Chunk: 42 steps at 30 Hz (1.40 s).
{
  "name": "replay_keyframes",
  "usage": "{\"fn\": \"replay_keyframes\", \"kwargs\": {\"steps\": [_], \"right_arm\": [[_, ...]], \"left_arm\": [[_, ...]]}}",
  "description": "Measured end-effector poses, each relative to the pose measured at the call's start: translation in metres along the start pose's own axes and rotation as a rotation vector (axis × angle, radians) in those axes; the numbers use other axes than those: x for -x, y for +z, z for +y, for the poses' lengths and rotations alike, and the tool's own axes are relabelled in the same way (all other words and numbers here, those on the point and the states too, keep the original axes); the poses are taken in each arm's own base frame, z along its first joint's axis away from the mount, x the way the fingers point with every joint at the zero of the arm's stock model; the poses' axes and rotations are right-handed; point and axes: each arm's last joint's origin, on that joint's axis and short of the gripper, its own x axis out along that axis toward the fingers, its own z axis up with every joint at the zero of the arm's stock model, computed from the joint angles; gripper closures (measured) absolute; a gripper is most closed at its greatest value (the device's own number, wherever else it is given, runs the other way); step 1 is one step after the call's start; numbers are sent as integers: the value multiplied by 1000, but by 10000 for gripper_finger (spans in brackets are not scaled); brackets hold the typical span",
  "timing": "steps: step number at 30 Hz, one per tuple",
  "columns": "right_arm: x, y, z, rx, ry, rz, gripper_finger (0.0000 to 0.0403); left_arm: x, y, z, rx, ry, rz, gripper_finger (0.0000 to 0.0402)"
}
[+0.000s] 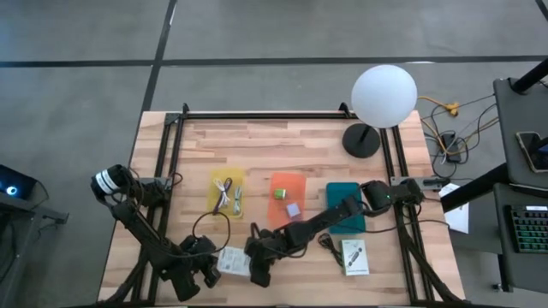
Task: Pick and place items into bin
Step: Put the left white card reader box into the blue bin
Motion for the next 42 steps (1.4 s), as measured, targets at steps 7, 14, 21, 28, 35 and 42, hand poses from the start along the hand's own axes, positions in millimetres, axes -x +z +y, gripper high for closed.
{"fn": "replay_keyframes", "kwargs": {"steps": [7, 14, 21, 28, 35, 42], "right_arm": [[11, 19, 21, 18, 96, -53, 288], [35, 55, 40, 154, 55, -281, 287], [36, 61, 35, 164, -7, -309, 285], [35, 59, 33, 136, -3, -299, 285], [35, 58, 37, 106, 28, -301, 281], [35, 57, 39, 99, 44, -306, 273]], "left_arm": [[0, 1, 0, -7, 4, -3, 401], [-1, 4, -5, 25, -44, -33, 401], [1, 7, -16, 0, -121, -29, 401], [1, 6, -15, -8, -111, -18, 401], [1, 6, -15, -9, -111, -24, 401], [1, 6, -15, -9, -109, -34, 401]]}}
